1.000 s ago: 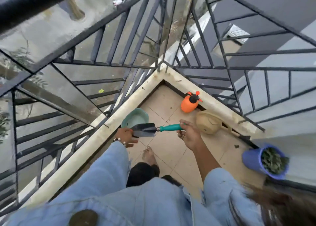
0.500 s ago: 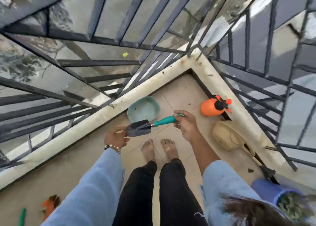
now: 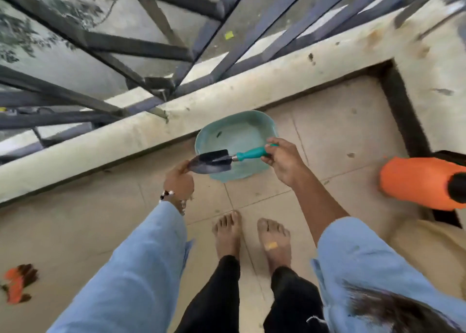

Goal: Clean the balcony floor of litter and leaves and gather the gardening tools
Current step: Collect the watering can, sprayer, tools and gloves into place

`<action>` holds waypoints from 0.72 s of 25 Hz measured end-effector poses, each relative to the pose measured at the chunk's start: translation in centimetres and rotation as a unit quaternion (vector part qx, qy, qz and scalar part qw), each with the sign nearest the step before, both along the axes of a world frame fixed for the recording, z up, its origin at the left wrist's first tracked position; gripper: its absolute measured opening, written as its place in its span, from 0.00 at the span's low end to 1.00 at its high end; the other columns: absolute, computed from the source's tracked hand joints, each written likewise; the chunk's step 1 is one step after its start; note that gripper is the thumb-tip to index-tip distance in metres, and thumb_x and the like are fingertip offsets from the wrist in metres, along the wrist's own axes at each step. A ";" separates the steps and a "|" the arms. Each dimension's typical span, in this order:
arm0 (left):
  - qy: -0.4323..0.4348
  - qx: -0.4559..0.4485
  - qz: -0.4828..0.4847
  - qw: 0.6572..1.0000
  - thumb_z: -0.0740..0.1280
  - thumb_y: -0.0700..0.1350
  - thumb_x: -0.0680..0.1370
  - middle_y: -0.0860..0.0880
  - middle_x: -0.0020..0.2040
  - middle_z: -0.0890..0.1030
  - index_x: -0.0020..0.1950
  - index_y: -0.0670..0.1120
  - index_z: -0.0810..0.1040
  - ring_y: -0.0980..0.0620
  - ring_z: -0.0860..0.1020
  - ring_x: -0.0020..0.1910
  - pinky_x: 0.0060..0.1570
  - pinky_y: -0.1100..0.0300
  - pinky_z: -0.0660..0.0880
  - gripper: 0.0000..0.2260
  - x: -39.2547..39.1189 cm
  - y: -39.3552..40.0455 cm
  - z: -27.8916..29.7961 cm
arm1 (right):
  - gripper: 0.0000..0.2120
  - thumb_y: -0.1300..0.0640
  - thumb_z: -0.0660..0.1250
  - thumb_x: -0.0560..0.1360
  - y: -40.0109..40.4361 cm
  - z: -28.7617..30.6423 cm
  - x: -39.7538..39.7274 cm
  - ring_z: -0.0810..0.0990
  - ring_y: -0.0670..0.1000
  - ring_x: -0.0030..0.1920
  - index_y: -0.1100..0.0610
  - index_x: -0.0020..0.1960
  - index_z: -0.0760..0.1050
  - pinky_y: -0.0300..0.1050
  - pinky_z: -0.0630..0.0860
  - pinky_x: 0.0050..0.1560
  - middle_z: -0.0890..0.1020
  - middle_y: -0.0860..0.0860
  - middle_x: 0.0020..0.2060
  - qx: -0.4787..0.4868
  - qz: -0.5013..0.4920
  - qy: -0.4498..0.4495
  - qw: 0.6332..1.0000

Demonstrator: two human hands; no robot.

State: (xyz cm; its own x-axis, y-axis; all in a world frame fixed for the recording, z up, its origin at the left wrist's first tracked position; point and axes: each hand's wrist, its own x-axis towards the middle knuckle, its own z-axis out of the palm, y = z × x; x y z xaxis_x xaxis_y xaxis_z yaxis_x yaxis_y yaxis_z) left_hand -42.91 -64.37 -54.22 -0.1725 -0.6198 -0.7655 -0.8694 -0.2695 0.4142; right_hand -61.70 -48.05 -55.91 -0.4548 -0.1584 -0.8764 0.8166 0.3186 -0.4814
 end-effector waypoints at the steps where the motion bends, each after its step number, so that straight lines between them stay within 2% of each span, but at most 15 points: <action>1: 0.000 -0.004 -0.001 1.000 0.57 0.32 0.75 0.51 0.55 0.80 0.66 0.53 0.76 0.47 0.78 0.42 0.49 0.50 0.79 0.25 0.2 -0.4 -2.1 | 0.10 0.69 0.62 0.76 -0.7 -2.3 -0.2 0.77 0.51 0.44 0.54 0.48 0.73 0.39 0.76 0.38 0.74 0.59 0.53 0.003 0.007 -0.008 1.000; 3: -0.005 -0.006 -0.008 1.000 0.58 0.34 0.74 0.54 0.63 0.79 0.68 0.57 0.74 0.46 0.78 0.57 0.58 0.47 0.78 0.27 0.4 -1.1 -5.4 | 0.10 0.68 0.62 0.77 -1.9 -6.0 -0.6 0.78 0.54 0.49 0.55 0.51 0.72 0.40 0.76 0.40 0.74 0.58 0.55 0.014 0.013 -0.022 1.000; 5: 0.005 -0.004 -0.006 1.000 0.58 0.33 0.75 0.55 0.66 0.77 0.70 0.56 0.71 0.47 0.76 0.63 0.62 0.44 0.75 0.28 0.5 -1.5 -7.7 | 0.12 0.68 0.61 0.77 -3.0 -8.7 -1.0 0.77 0.54 0.52 0.56 0.58 0.71 0.40 0.76 0.41 0.74 0.58 0.56 0.025 0.012 -0.026 0.999; 7: 0.014 0.005 0.002 1.000 0.59 0.33 0.76 0.53 0.67 0.76 0.73 0.53 0.69 0.48 0.74 0.66 0.64 0.43 0.73 0.27 0.0 -1.5 -8.1 | 0.17 0.68 0.59 0.78 -3.7 -9.8 -1.0 0.76 0.51 0.45 0.59 0.65 0.69 0.40 0.75 0.41 0.75 0.57 0.52 0.031 0.013 -0.031 0.999; 9: 0.011 0.011 -0.005 1.000 0.60 0.34 0.77 0.51 0.68 0.75 0.74 0.51 0.66 0.47 0.74 0.66 0.64 0.44 0.73 0.27 -0.3 -1.1 -7.3 | 0.19 0.69 0.57 0.77 -3.9 -9.0 -0.5 0.71 0.47 0.35 0.59 0.67 0.68 0.41 0.75 0.42 0.74 0.53 0.43 0.035 0.028 -0.035 0.998; 10: 0.005 0.009 -0.010 1.000 0.61 0.34 0.77 0.50 0.68 0.75 0.74 0.50 0.66 0.47 0.74 0.65 0.63 0.44 0.73 0.26 -0.4 -1.0 -6.5 | 0.19 0.70 0.56 0.77 -3.9 -7.8 -0.1 0.70 0.47 0.35 0.59 0.66 0.69 0.42 0.75 0.43 0.73 0.51 0.40 0.036 0.041 -0.038 0.998; 12: -0.010 -0.004 -0.020 1.000 0.63 0.36 0.78 0.49 0.66 0.77 0.73 0.48 0.69 0.46 0.76 0.63 0.62 0.44 0.74 0.23 -0.4 -0.4 -4.0 | 0.16 0.69 0.56 0.77 -3.5 -4.0 0.9 0.74 0.50 0.40 0.57 0.60 0.72 0.45 0.77 0.48 0.73 0.51 0.40 0.029 0.061 -0.049 0.996; 14: -0.004 -0.005 -0.007 1.000 0.63 0.37 0.78 0.48 0.63 0.79 0.70 0.47 0.72 0.45 0.78 0.60 0.61 0.43 0.74 0.20 -0.2 0.7 0.0 | 0.12 0.69 0.56 0.78 -3.0 1.3 2.2 0.76 0.52 0.42 0.56 0.54 0.73 0.45 0.76 0.44 0.75 0.53 0.41 0.015 0.067 -0.057 0.996; 18: 0.012 0.005 0.030 0.999 0.62 0.40 0.78 0.47 0.56 0.82 0.65 0.48 0.76 0.45 0.80 0.55 0.57 0.45 0.77 0.16 0.9 3.4 10.7 | 0.10 0.69 0.57 0.77 -1.7 13.9 5.2 0.75 0.52 0.35 0.61 0.54 0.73 0.44 0.72 0.36 0.77 0.57 0.38 0.003 0.092 -0.070 0.993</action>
State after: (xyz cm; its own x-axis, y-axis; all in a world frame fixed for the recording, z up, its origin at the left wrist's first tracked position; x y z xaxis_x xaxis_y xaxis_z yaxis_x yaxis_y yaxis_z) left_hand -42.04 -61.01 -43.52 -0.1542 -0.6217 -0.7679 -0.8414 -0.3248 0.4319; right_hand -56.52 -49.79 -42.05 -0.2928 -0.2233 -0.9297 0.8023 0.4716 -0.3659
